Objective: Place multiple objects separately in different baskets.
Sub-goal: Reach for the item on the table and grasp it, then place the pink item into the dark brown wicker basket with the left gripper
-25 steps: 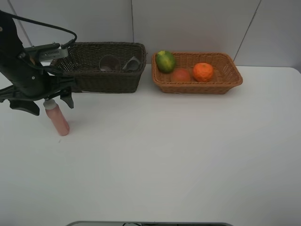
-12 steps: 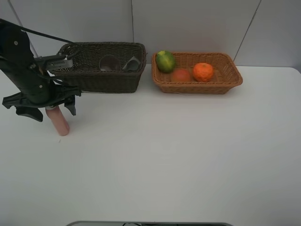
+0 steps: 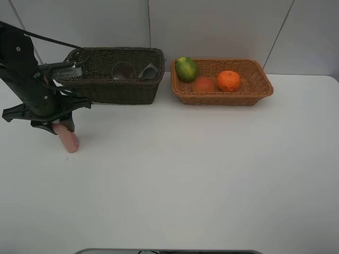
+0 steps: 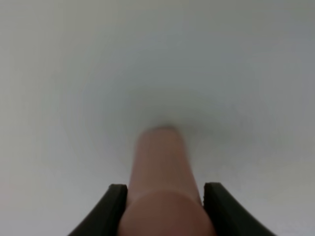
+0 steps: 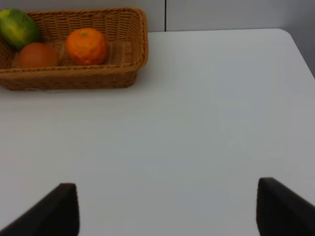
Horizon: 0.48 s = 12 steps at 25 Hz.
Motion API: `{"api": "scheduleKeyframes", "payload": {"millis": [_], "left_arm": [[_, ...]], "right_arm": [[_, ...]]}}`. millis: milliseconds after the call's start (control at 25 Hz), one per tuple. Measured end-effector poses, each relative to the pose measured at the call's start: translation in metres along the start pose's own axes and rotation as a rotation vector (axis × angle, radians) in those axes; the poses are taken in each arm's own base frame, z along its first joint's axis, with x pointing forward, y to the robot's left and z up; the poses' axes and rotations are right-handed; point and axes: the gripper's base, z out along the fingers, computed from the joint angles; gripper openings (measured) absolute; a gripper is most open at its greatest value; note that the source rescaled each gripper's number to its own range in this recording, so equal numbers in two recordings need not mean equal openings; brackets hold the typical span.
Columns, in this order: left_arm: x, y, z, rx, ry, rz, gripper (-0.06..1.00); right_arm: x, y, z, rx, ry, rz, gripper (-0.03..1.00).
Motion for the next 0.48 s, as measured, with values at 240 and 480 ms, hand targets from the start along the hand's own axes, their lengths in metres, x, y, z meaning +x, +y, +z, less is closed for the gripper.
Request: {"api": "scheduleKeyframes", "payload": {"millis": [240, 480], "left_arm": [[0.0000, 0.0000, 0.0000, 0.000, 0.000, -0.001, 0.01], [0.0000, 0.0000, 0.0000, 0.000, 0.000, -0.003, 0.01]], "right_arm": [[0.0000, 0.0000, 0.0000, 0.000, 0.000, 0.000, 0.91], [0.0000, 0.0000, 0.0000, 0.000, 0.000, 0.000, 0.91]]}}
